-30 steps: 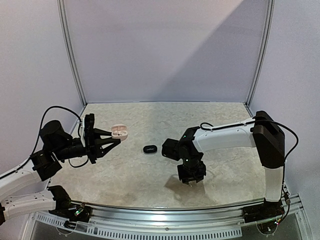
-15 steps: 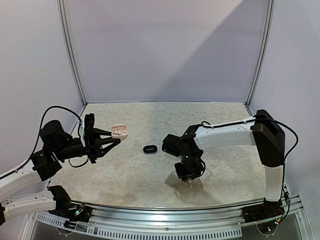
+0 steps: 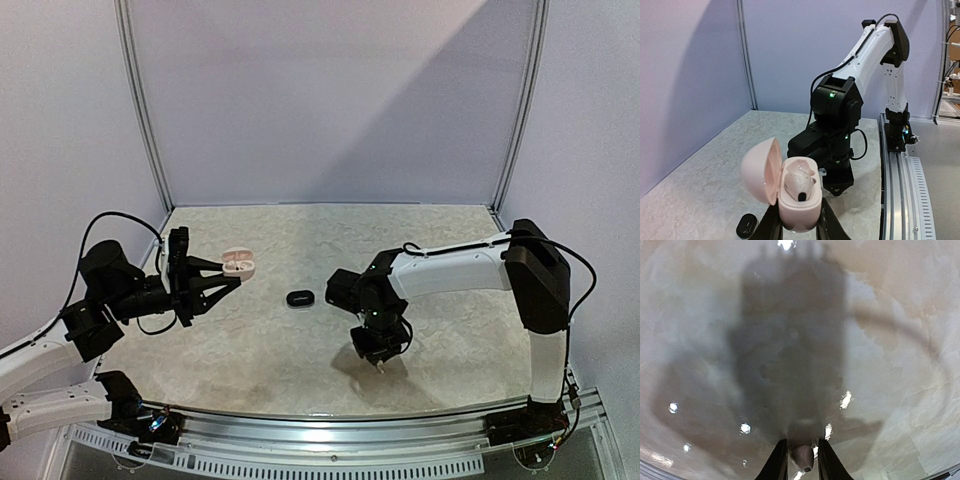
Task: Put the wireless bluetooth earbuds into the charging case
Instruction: Pick up the right earbud from the center of the board, then insert the right earbud into the right side groove of the charging case.
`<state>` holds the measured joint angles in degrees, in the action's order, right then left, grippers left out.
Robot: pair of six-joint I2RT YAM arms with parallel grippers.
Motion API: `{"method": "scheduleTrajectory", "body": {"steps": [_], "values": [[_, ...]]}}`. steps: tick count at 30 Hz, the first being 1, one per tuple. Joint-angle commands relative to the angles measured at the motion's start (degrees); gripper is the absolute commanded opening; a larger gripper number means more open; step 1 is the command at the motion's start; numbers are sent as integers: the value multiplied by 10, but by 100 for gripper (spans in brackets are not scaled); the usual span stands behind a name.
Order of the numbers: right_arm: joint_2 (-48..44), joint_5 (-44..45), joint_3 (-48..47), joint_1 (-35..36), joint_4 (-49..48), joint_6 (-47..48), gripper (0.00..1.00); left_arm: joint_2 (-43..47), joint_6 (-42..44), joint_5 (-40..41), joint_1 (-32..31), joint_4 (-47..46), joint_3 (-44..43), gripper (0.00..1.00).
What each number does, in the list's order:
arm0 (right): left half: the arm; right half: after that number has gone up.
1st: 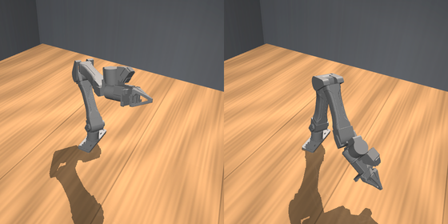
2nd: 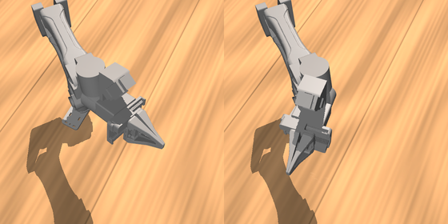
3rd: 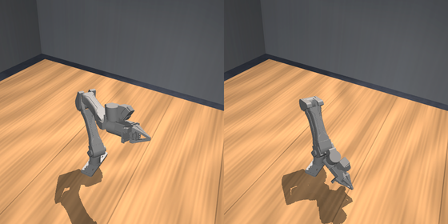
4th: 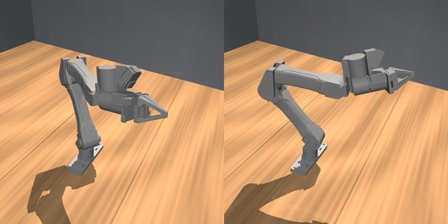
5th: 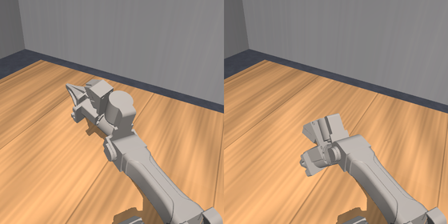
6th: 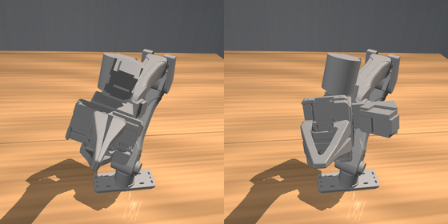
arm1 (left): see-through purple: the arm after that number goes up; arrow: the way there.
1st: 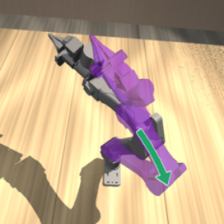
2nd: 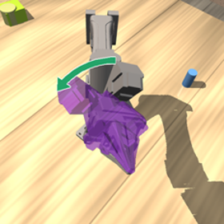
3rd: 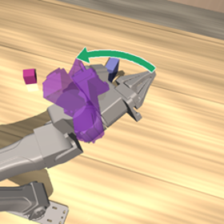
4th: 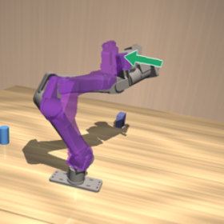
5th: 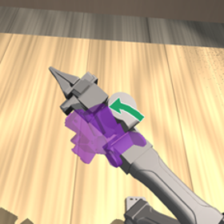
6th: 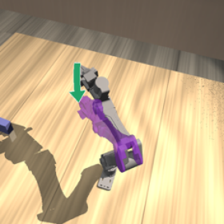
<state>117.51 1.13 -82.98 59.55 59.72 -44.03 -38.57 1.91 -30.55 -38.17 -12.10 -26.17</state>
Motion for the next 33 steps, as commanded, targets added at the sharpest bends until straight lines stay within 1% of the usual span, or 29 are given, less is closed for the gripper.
{"method": "scheduleTrajectory", "body": {"steps": [1,11,12,14,17,18,20,22,25,26,28,31,33], "values": [[9,1,11,-1,31,10,21,2,1,3,8,2,6,0],[11,-4,-18,-1,34,17,1,2,-3,5,8,-3,5,0],[10,-22,-28,-1,37,19,0,3,-4,5,8,-3,4,0],[6,-21,-63,-1,43,29,0,5,-6,9,8,-3,0,0],[-18,-14,-155,-1,30,50,0,11,-9,16,8,-12,-7,0],[-26,5,-188,-2,15,60,0,12,-8,19,8,-19,-9,0],[-53,15,-247,1,-33,85,0,13,-4,21,8,-36,-13,0],[-84,25,-277,11,-115,109,0,12,-2,24,8,-57,-18,0],[-131,33,-255,39,-289,169,0,10,1,42,8,-82,-28,0],[-150,30,-243,50,-361,198,0,10,3,47,8,-91,-32,0],[-167,16,-228,70,-453,241,0,9,8,57,8,-110,-38,0],[-171,-46,-223,95,-551,300,0,5,11,53,9,-136,-48,0],[-165,-80,-226,103,-589,326,0,1,9,35,9,-143,-54,0]]}}
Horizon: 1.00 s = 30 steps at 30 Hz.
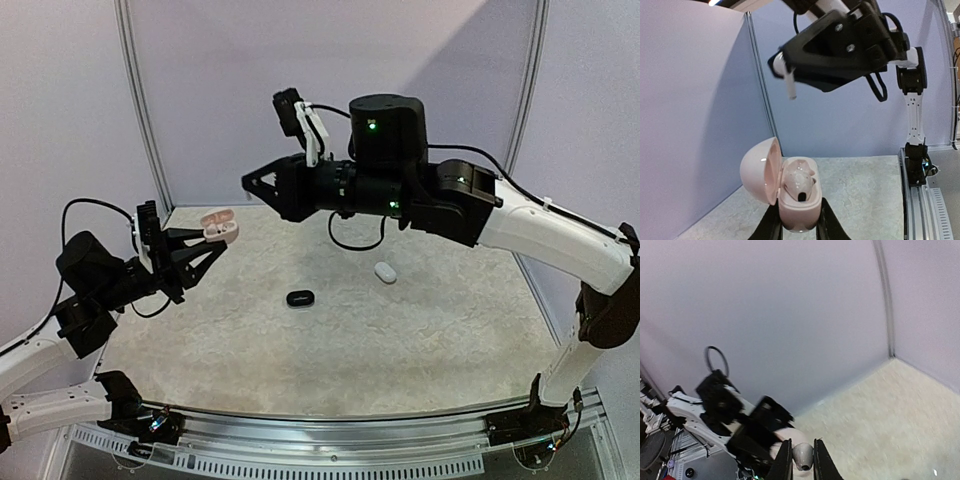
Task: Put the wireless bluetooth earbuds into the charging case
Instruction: Insert the right earbud into the right side groove of the charging case.
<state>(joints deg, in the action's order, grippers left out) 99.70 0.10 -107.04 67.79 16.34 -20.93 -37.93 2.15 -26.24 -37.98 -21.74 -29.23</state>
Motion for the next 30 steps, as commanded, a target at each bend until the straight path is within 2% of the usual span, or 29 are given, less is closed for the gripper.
{"method": "scheduleTrajectory", "body": {"steps": [1,4,8,30], "values": [[16,-82,13,22,-179,98,0,-6,5,-18,6,-49,-25,0],[20,-114,14,25,-211,100,0,-6,-12,-30,7,-49,-29,0],[29,-135,16,29,-206,98,0,-6,-26,-38,7,-55,-38,0],[4,-87,72,30,-156,92,0,-7,-41,-39,7,-50,-43,0]]}}
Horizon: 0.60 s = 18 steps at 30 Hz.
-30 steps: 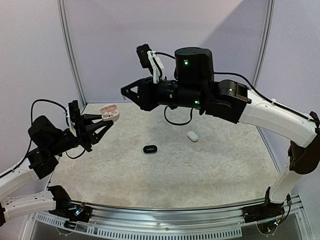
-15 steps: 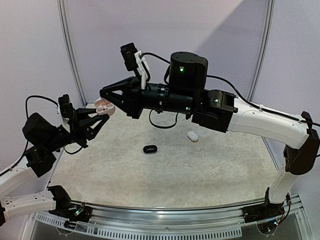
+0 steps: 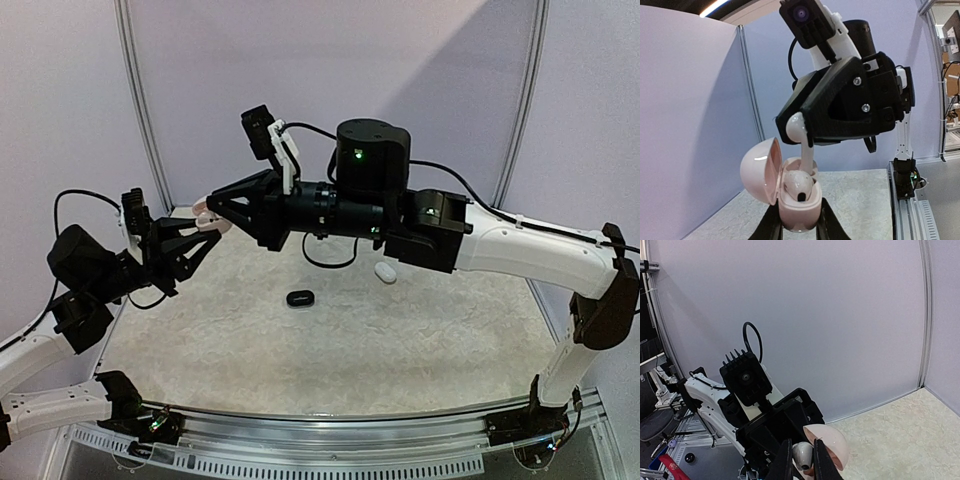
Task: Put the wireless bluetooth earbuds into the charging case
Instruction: Insert the right earbud into the right side groove of the charging case.
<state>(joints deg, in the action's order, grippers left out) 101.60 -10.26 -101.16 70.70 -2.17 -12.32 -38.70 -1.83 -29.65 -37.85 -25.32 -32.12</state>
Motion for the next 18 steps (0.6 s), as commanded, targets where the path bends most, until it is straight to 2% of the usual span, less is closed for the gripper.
{"method": "scheduleTrajectory", "body": {"steps": [1,14,18], "values": [[-15,18,12,1,37,6,0,1,-1,-5,5,-13,-14,0],[-12,30,18,0,67,11,1,4,6,-5,6,-13,-13,0],[-2,45,16,0,78,8,28,5,9,-8,6,-11,-13,0]]}}
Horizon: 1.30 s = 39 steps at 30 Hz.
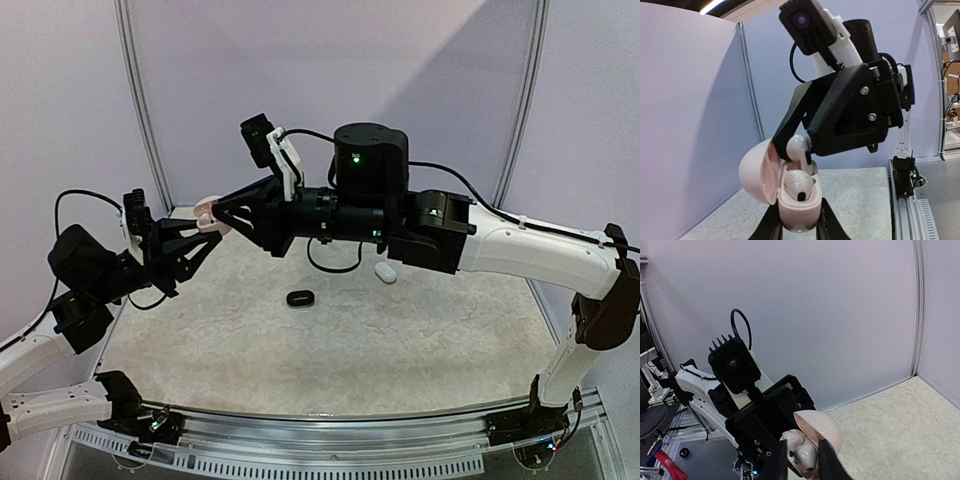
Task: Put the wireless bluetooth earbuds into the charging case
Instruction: Insert the right earbud into the right side groove of the charging case, then close the charging case with the earbuds.
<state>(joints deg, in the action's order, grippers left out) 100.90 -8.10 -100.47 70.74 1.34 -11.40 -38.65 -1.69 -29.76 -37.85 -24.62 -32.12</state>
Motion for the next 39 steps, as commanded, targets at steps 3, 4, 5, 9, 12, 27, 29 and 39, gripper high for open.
{"method": "scheduleTrajectory", "body": {"steps": [3,4,5,9,12,27,29,39], "values": [[7,44,3,-1,56,0,39,5,8,-11,5,-13,-14,0],[7,54,-1,-1,64,1,41,5,7,-11,5,-11,-14,0],[7,62,-4,0,71,1,42,5,5,-12,5,-8,-13,0],[0,76,-11,0,83,2,49,4,-6,-11,6,3,-11,0],[-19,76,-20,-8,95,4,53,5,-20,-7,5,16,-10,0],[13,-21,-99,-62,208,-105,33,7,274,-39,5,165,-27,0],[52,-51,-123,-55,222,-97,28,7,291,-35,5,163,-29,0],[52,-189,-87,-36,202,-64,12,8,288,5,6,173,-27,0]]}}
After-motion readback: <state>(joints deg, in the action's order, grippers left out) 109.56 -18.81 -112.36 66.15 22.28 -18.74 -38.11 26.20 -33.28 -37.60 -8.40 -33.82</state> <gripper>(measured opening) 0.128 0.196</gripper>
